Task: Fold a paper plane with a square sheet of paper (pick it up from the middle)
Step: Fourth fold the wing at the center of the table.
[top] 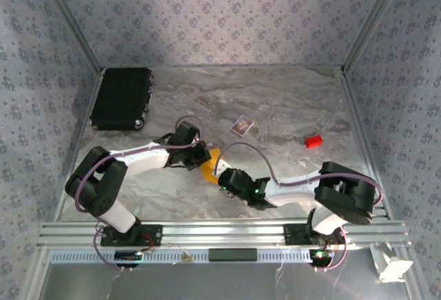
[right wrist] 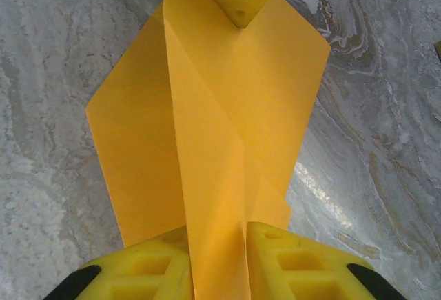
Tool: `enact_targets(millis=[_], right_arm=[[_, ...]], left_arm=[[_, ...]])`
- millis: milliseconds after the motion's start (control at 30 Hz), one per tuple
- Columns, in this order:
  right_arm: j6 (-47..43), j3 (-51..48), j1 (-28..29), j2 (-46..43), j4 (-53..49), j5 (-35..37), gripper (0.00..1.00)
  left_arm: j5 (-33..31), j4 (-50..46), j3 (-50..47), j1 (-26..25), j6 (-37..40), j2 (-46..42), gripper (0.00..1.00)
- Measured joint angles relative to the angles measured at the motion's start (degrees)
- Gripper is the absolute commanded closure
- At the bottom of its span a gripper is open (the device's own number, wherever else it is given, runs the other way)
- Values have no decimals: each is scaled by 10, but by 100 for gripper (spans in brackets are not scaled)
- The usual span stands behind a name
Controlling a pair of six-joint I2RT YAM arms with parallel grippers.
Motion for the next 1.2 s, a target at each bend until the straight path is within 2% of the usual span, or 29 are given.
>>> enact_targets(millis=[200, 400, 467, 667, 733, 900, 1200], right_arm=[[0, -2, 0, -1, 1, 0, 79], [2, -9, 0, -7, 1, -1, 93], [6, -11, -1, -9, 1, -4, 96], [38, -19, -12, -10, 9, -30, 98], [51, -24, -17, -10, 17, -40, 98], [84, -26, -27, 4, 37, -55, 97], [145, -44, -52, 18, 93, -92, 97]], left_arm=[[0, 0, 0, 0, 0, 0, 100], [0, 0, 0, 0, 0, 0, 100], [0, 0, 0, 0, -2, 0, 91], [-11, -2, 0, -2, -10, -11, 56], [-19, -5, 0, -2, -12, -25, 52], [-39, -11, 0, -2, -13, -64, 46], [-57, -24, -1, -1, -12, -76, 48]])
